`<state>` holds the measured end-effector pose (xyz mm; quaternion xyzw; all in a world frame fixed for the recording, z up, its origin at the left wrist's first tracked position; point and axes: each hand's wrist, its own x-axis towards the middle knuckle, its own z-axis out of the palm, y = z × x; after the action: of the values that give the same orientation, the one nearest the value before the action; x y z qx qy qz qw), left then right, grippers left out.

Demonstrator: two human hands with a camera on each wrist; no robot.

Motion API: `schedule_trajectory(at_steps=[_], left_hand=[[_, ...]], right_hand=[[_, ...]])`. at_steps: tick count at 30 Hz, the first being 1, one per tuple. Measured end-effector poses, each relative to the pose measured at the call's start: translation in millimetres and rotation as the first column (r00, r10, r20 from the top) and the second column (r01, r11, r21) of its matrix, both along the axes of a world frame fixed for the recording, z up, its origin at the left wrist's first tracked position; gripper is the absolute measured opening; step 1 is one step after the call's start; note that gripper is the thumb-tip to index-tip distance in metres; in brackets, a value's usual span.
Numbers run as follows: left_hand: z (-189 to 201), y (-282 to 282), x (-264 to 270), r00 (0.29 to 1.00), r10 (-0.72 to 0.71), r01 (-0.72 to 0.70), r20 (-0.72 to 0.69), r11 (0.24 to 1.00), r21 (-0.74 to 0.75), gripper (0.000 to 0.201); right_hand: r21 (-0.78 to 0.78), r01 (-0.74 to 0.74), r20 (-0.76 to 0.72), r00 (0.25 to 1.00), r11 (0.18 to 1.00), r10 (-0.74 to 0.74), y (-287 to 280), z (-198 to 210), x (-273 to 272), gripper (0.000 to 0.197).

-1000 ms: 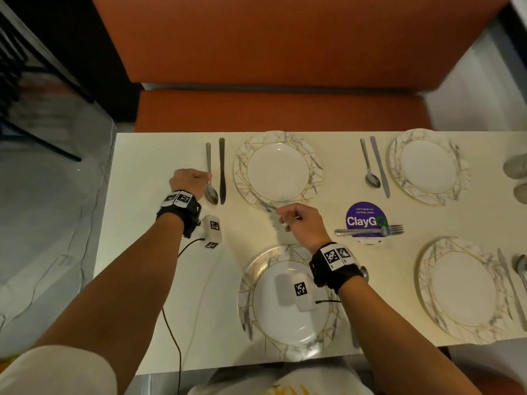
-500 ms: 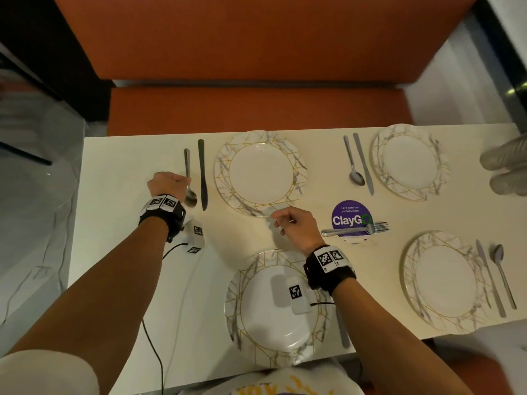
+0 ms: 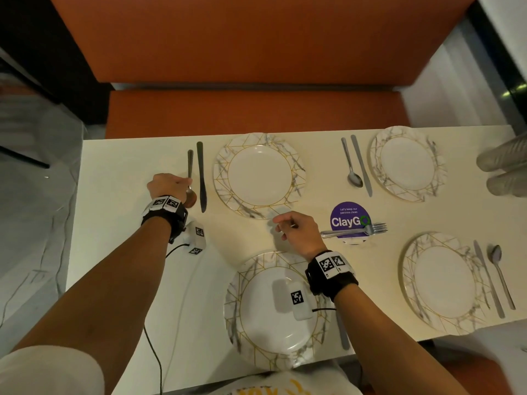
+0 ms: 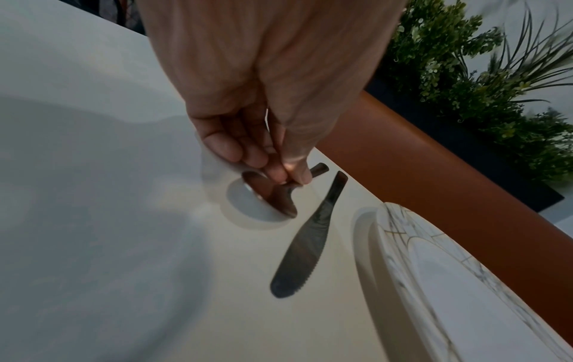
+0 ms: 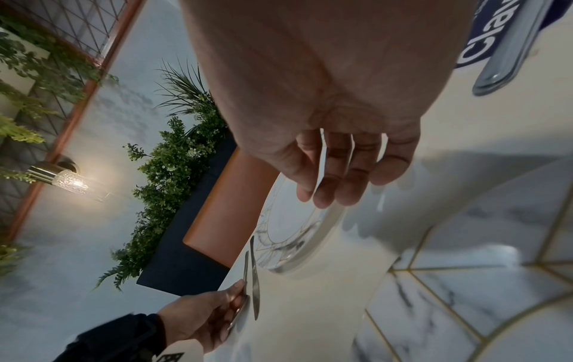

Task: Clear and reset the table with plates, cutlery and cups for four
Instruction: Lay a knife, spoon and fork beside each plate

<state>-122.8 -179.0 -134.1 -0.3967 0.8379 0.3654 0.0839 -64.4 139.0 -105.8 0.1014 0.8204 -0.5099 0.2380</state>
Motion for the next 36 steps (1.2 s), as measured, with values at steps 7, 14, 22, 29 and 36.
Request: schedule_trajectory(at_steps=[7, 14, 22, 29, 36], left_hand=[[-3, 1, 12, 0.995, 0.008, -0.009, -0.096, 1.000, -0.004, 0.024], [0, 5, 7, 0.998, 0.027, -0.029, -0.054, 0.999, -0.039, 0.026], [0, 2, 11, 0.995, 0.035, -0.038, -0.091, 0.999, -0.034, 0.024], [7, 5, 29, 0.966, -0.031, -0.001, -0.259, 0.993, -0.120, 0.031], [15, 100, 44, 0.845, -0.341, 0.310, -0.413, 0.940, -0.143, 0.022]], right_hand=[[0.006, 0.000, -0.007, 1.000, 1.000, 0.000, 4, -9, 3, 0.029], [0.021, -0.009, -0.007, 1.000, 1.000, 0.009, 9, -15, 8, 0.029], [0.024, -0.010, 0.006, 1.000, 1.000, 0.010, 19, -18, 9, 0.028], [0.007, 0.016, -0.025, 1.000, 1.000, -0.016, 34, -10, 8, 0.027], [0.057, 0.088, -0.077, 0.994, 0.994, -0.084, 84, -7, 7, 0.028]])
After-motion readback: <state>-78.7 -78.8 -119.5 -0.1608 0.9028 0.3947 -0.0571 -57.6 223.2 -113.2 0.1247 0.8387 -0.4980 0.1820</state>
